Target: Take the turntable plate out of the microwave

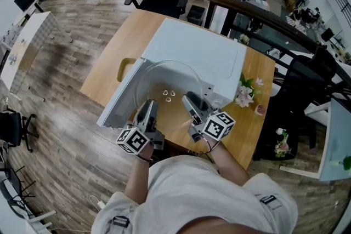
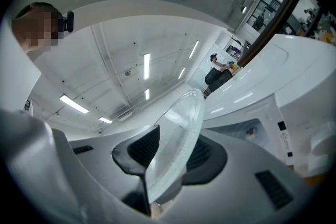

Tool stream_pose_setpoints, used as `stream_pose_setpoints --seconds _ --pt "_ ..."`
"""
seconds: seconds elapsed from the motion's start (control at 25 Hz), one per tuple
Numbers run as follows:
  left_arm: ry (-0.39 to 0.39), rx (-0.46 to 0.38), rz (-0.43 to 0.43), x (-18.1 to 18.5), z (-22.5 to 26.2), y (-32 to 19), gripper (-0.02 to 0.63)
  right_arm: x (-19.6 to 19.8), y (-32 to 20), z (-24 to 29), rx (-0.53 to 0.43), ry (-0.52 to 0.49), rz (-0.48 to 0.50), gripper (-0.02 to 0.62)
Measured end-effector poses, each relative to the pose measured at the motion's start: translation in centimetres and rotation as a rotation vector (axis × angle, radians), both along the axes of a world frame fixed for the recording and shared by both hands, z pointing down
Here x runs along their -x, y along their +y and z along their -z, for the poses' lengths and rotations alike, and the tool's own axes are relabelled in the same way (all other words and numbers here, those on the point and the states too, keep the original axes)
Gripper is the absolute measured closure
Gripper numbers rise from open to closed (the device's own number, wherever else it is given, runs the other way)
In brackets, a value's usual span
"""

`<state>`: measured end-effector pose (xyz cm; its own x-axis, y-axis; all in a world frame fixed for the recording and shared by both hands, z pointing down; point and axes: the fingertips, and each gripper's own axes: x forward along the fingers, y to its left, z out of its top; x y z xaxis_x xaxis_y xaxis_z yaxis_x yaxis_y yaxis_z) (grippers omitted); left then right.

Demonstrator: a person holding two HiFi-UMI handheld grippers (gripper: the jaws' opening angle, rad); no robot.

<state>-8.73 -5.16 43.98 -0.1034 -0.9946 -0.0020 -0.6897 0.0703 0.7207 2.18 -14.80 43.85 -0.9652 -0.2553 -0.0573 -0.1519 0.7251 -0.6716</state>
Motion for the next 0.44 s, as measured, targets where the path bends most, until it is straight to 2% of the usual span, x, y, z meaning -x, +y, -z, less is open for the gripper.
stream_pose_setpoints --seconds 0.44 --pt "0.000 -0.006 -0.009 0.20 0.03 0.12 0.477 0.13 0.20 0.07 -0.004 0.000 -0.005 0.462"
